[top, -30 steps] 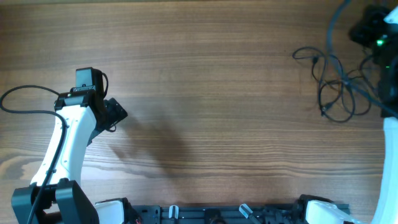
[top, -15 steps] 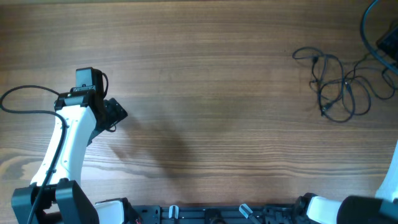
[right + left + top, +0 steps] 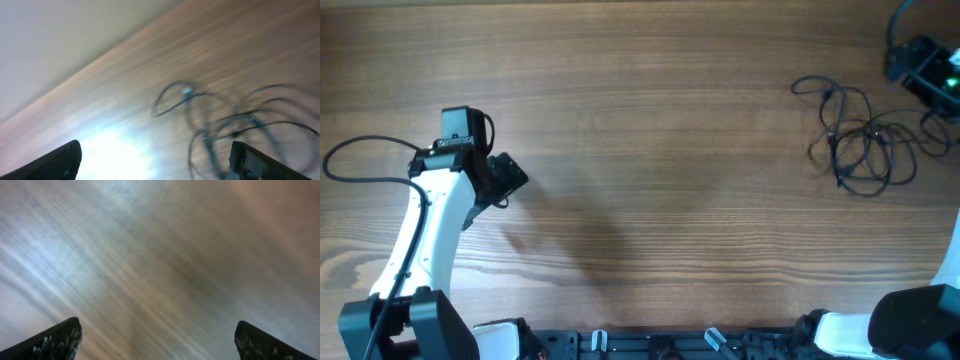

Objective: Untangle cables

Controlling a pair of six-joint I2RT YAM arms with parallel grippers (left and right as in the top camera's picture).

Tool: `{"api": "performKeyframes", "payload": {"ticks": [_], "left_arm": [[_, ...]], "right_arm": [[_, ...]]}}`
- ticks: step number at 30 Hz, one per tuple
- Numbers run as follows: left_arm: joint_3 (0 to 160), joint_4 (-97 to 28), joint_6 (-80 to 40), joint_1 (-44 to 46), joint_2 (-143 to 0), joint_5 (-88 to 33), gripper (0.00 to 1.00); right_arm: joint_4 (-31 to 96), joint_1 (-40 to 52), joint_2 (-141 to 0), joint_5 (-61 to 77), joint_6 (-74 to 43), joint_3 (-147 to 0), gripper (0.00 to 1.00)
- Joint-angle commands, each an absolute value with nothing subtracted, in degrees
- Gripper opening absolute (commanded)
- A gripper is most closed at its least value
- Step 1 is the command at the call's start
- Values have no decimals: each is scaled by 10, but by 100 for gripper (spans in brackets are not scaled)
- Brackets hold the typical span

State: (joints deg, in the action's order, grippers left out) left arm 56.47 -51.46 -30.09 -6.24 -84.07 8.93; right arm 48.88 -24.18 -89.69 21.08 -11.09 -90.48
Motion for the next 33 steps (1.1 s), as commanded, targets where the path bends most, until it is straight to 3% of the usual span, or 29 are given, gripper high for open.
{"api": "performKeyframes", "payload": {"ticks": [1,7,12,25,33], "left_arm": [[564,-474,-291,-28,-835,53,100],[564,-417,-246,51,-835,43,100],[564,-468,-231,78,-835,60,100],[564,-599,-249,69,-834,57,100],[559,-607,-253,69,-767,30,100]], "right_arm": [[521,-178,-907,270,-29,-904,100],[582,-67,-907,172,0,-904,100],[633,0,-907,101,-6,-902,100],[668,12,-896,99,-66,-781,100],[599,12,-772,98,-61,-666,100]]}}
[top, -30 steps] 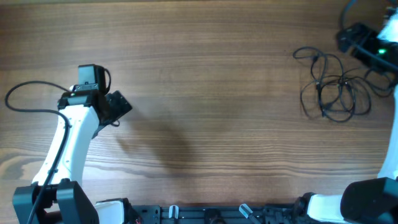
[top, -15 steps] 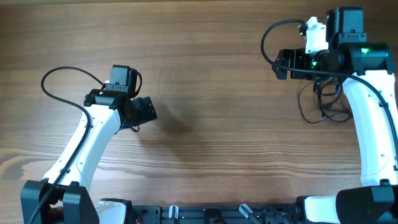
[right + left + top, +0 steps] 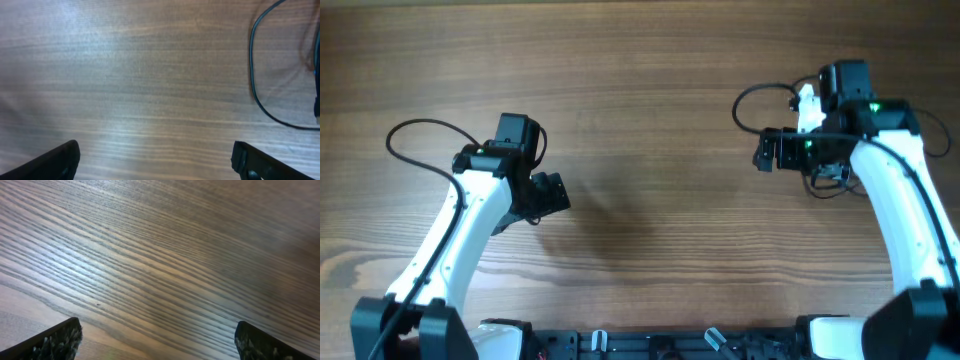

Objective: Untangle cables

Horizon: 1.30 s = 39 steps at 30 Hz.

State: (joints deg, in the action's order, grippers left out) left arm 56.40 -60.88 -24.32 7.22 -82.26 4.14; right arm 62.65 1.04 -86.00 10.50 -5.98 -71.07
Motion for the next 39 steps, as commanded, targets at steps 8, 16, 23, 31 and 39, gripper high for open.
{"api": "performKeyframes", "payload": {"ticks": [8,16,23,31,39], "left_arm": [[465,-524,-260,69,-552,24,100],[412,-505,-274,69,-325,33,100],[412,-521,-274,69,-289,33,100],[412,-521,-274,69,-289,32,100],[412,-521,-274,69,-289,33,100]], "right_arm": [[501,12,-546,99,-49,-538,100],[489,12,-400,99,-49,-518,100],[489,12,-406,99,-49,-518,100],[489,12,-441,99,-49,-518,100],[491,12,-488,98,-45,-516,100]]}}
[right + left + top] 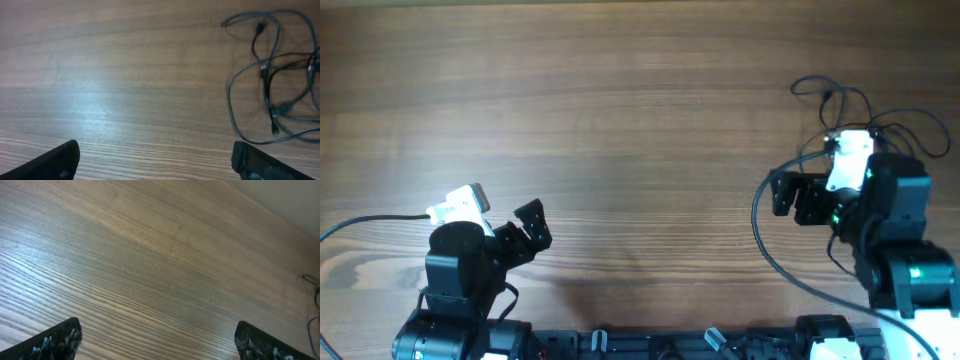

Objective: Untangle cables

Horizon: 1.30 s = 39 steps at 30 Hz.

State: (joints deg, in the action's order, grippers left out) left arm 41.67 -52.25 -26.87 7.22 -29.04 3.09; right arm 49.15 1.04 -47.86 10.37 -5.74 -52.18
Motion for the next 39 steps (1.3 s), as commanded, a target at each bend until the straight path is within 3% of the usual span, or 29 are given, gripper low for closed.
{"api": "performKeyframes", "payload": {"ticks": [1,13,26,39], "left_arm": [[412,-521,-274,69,-289,33,100],[412,-521,-274,69,-289,33,100],[412,-521,-274,69,-289,33,100],[412,-521,-274,69,-289,32,100]], "right_arm": [[491,12,-486,99,-45,-515,100],[470,12,-326,73,-36,-467,100],[155,46,-68,119,-36,-210,100],[-78,60,-2,102,-30,-60,100]]}}
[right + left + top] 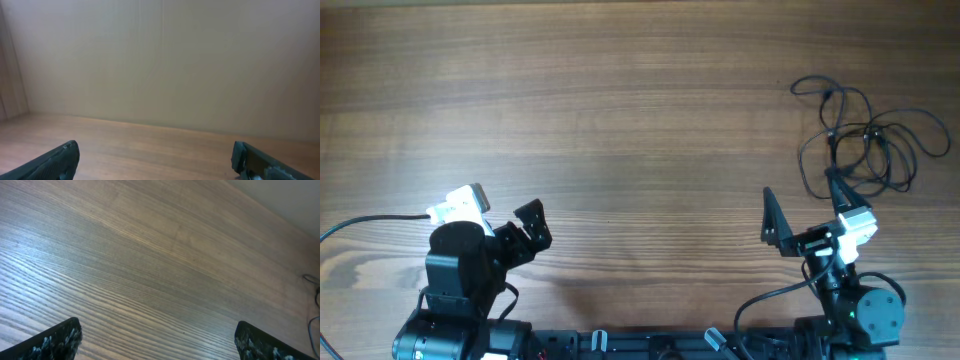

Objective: Untangle cables

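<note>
A tangle of thin dark cables (865,135) lies in loose loops at the far right of the wooden table (640,110). My right gripper (803,207) is drawn back at the front edge, below the tangle and apart from it, open and empty. Its wrist view shows only the open gripper (157,162), a strip of table and a beige wall. My left gripper (527,232) stands at the front left, open with nothing in it. In the left wrist view the open gripper (157,340) looks across bare wood, with a bit of cable (316,296) at the right edge.
The left arm's own grey cable (370,222) runs off the left edge. The arms' bases and a black rail (650,345) line the front edge. A beige wall (160,60) stands beyond the table's far edge.
My right arm has moved from just below the tangle back to the front edge, and its camera now faces the wall instead of the cables. The left arm and the cables have not moved.
First my left arm was out over the left of the table and the right gripper was at the far right edge by the tangle. Then both reached over the table, the right above the cables. Then the left was folded back, now the right too. The tangle looks unchanged.
</note>
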Controlling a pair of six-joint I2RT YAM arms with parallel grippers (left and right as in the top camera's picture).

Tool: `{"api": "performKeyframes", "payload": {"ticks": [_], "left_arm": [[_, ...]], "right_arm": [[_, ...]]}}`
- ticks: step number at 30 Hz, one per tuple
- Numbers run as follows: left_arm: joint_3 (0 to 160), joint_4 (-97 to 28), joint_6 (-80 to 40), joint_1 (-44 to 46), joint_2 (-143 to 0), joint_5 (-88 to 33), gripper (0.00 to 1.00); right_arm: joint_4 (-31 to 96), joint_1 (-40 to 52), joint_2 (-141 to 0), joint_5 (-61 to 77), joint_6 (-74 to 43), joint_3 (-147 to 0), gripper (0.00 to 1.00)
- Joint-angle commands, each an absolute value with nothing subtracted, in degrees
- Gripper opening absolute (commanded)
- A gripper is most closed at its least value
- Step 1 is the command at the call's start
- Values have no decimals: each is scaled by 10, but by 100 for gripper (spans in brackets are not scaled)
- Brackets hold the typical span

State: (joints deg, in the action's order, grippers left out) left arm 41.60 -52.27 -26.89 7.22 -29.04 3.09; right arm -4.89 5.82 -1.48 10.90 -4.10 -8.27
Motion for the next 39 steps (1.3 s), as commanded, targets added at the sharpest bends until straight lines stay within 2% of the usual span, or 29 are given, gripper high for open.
{"api": "performKeyframes", "payload": {"ticks": [1,7,13,21,39], "left_arm": [[412,-521,-274,69,-289,33,100],[412,-521,-274,69,-289,33,100],[412,-521,-274,69,-289,32,100],[412,-521,-274,69,-289,33,100],[412,-521,-274,69,-289,33,100]], "right_arm": [[-89,60,-2,98,-30,-55,100],[-156,60,-2,68,2,-1,100],[-118,46,-2,68,81,-3,100],[-6,11,-2,72,58,-3,100],[-1,11,-2,30,13,-3,100]]}}
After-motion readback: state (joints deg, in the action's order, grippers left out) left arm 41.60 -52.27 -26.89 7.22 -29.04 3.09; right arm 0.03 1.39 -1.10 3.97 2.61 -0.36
